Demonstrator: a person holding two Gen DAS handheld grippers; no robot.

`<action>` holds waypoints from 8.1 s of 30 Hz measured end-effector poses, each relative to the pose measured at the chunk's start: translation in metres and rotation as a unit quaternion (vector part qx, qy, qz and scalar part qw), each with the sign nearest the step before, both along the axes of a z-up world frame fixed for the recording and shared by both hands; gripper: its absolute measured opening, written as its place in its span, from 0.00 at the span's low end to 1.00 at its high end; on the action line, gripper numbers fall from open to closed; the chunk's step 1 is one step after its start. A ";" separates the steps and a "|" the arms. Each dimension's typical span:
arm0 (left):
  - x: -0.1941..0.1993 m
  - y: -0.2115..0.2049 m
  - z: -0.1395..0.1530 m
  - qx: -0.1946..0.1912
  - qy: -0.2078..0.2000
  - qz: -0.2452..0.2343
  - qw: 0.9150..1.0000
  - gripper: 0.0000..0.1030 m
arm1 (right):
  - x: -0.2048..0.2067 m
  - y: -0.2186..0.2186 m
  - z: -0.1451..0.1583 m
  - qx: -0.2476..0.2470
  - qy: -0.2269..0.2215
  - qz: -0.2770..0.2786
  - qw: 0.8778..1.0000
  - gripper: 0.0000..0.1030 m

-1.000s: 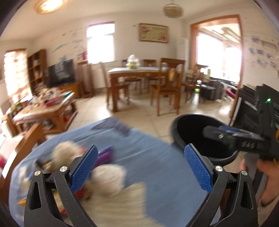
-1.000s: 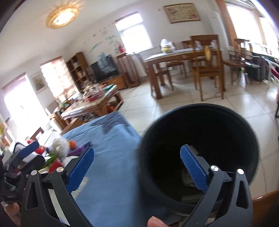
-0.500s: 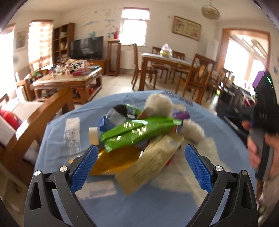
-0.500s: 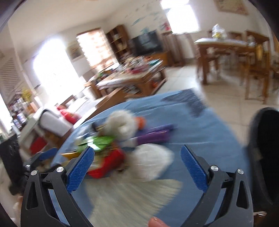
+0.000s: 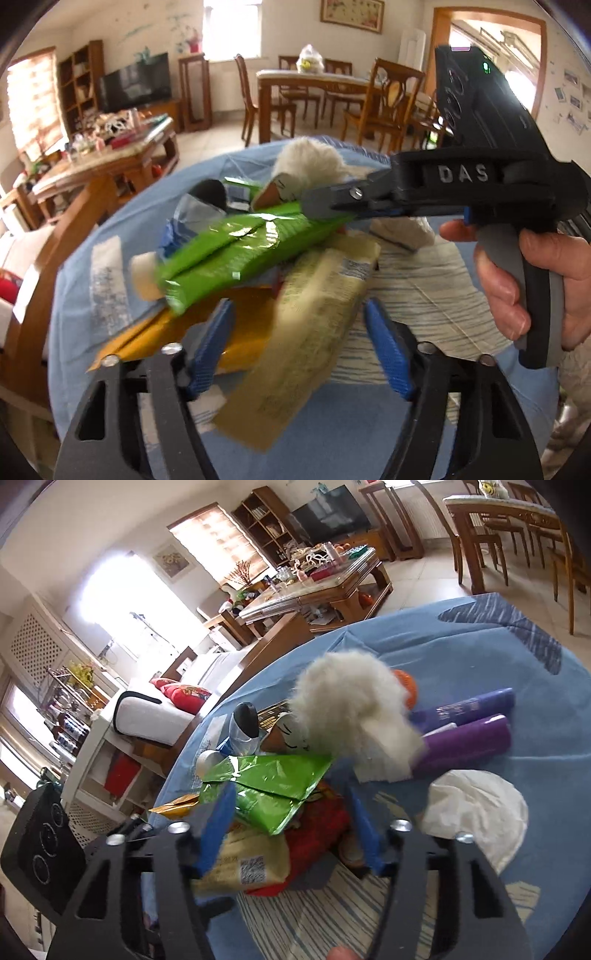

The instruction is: Collect trash

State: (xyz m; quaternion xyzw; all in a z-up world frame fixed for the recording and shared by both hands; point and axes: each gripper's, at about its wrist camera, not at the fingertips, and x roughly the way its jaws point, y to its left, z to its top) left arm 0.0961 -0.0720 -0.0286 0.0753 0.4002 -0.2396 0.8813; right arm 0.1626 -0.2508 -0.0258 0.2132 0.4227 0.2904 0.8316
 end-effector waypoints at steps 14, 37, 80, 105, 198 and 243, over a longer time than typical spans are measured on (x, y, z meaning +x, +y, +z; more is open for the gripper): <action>-0.011 0.019 0.002 -0.081 0.017 0.006 0.997 0.51 | -0.021 -0.004 0.035 0.009 -0.082 -0.003 0.997 0.03; -0.041 0.025 0.016 -0.097 -0.005 -0.001 0.995 0.51 | -0.059 -0.065 0.051 -0.069 -0.102 -0.017 0.992 0.08; -0.029 0.046 0.010 -0.140 0.042 0.035 0.989 0.40 | -0.021 0.036 0.008 -0.343 -0.110 0.187 0.914 0.48; -0.024 -0.007 0.046 -0.160 -0.012 0.027 0.987 0.40 | -0.067 -0.102 0.059 0.056 -0.131 0.022 0.990 0.26; 0.003 0.143 -0.005 -0.235 0.075 0.292 0.924 0.72 | 0.029 0.015 0.039 -0.219 -0.112 -0.060 0.967 0.95; -0.048 -0.004 0.111 -0.189 -0.134 0.134 0.964 0.22 | -0.095 -0.118 0.096 -0.082 -0.228 -0.138 0.960 0.44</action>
